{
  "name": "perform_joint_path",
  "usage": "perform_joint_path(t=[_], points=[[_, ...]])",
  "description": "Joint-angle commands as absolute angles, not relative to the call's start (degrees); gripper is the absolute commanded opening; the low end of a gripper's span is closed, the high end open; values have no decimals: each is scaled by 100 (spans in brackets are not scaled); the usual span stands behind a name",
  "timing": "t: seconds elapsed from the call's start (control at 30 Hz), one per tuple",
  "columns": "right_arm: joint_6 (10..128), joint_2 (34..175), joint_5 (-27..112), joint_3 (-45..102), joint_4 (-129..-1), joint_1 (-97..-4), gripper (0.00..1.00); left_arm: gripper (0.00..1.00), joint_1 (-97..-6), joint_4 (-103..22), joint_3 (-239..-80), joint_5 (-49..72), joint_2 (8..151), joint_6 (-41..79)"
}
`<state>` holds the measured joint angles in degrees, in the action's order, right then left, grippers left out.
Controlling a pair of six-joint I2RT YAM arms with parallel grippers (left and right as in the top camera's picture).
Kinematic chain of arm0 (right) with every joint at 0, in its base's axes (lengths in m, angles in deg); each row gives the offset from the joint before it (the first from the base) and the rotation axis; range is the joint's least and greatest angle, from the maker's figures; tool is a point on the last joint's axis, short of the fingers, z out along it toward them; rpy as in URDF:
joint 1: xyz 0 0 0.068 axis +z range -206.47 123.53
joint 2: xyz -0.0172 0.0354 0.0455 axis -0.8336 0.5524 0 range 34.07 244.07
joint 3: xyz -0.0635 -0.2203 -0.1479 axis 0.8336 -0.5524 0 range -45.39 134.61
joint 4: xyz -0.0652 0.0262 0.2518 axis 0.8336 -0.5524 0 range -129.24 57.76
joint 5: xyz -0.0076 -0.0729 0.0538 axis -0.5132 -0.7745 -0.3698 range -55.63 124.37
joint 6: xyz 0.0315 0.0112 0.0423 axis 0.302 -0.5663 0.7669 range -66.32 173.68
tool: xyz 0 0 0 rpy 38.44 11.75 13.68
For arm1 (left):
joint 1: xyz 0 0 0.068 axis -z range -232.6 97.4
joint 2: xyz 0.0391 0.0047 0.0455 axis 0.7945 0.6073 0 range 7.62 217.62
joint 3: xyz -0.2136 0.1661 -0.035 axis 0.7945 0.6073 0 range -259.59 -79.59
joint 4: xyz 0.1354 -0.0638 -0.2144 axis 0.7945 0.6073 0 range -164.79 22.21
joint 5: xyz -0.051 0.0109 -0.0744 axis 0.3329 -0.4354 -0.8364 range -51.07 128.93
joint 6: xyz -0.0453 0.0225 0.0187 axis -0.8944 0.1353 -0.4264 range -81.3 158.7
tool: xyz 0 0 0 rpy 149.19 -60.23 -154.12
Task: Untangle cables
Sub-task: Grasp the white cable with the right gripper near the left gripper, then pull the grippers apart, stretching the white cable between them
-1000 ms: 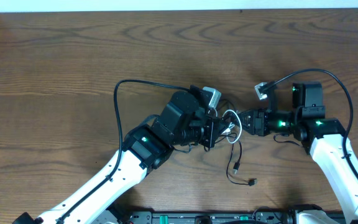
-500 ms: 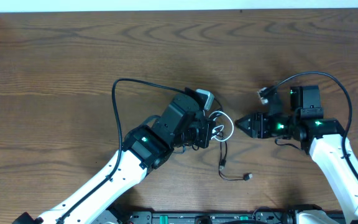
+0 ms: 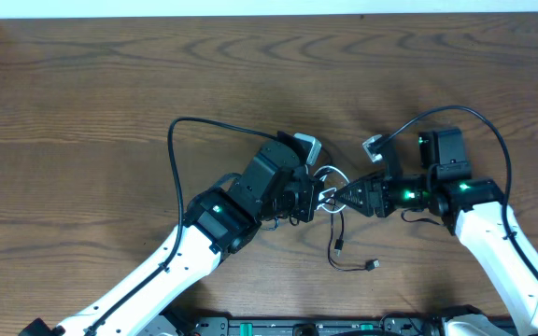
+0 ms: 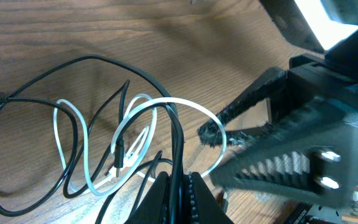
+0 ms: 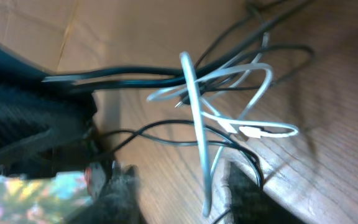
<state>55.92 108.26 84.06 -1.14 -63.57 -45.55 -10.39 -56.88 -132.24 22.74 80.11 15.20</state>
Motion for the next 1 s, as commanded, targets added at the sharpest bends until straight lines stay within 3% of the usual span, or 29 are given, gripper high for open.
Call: perform_joint_path(t=[0.0,0.13,0.17,0.43,0.67,0.97], points=[[5786,10828,7396,-121,-6311,-4391,26,8,-1043,-5688,-13274,2296,7982,1618],[6298,11040,6015,-169,-6047,-4160,13,8,-1043,-5688,-13274,2296,7982,1618],[6370,11117,5799,-169,-5995,-4109,2,8,-1043,-5685,-13274,2298,7982,1618],[7196,11220,3681,-140,-6003,-4341,1,8,-1159,-4759,-13274,3339,7982,1618],[7251,10968,1209,-134,-6648,-5381,1,8,-2280,-3788,-13274,3664,7847,1666],[8110,10970,1381,-134,-6985,-7082,1,7,-4151,-3480,-13274,3662,7316,1961]])
